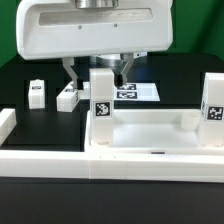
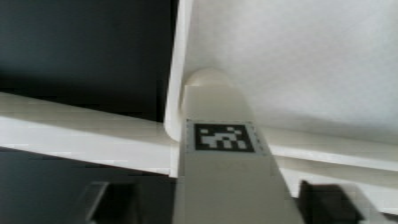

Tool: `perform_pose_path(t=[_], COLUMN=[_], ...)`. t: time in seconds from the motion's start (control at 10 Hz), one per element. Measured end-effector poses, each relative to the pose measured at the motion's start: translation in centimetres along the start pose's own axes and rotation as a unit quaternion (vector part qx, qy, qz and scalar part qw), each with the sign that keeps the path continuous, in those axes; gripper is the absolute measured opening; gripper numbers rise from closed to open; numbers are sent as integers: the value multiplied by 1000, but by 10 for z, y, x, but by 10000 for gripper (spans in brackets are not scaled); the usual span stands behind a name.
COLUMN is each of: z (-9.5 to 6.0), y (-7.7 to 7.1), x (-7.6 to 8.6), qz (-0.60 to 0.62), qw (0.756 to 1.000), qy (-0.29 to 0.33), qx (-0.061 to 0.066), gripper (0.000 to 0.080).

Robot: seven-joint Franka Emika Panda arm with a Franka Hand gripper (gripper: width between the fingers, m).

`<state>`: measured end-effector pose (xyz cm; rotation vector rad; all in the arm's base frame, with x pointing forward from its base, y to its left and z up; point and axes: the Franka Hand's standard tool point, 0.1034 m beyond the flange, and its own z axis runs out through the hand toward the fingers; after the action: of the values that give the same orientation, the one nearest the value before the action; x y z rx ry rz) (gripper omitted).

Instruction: Assemble desk

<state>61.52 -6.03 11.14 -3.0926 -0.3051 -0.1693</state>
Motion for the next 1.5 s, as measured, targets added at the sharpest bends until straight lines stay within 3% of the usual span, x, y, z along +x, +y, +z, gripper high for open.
perform_pose_path(t=[0.1,0.4,0.7,0.9,1.2,1.5], z=[0,0,1,1,1,3], y=[0,0,1,1,1,-8], x=[0,0,-1,0,1,2], qz=[2,11,177,274,418,543], qw=[1000,1000,984,962,908,839], qy=[0,0,4,8,8,2], qx=[0,1,12,16,19,19], gripper=[289,289,289,290,290,290])
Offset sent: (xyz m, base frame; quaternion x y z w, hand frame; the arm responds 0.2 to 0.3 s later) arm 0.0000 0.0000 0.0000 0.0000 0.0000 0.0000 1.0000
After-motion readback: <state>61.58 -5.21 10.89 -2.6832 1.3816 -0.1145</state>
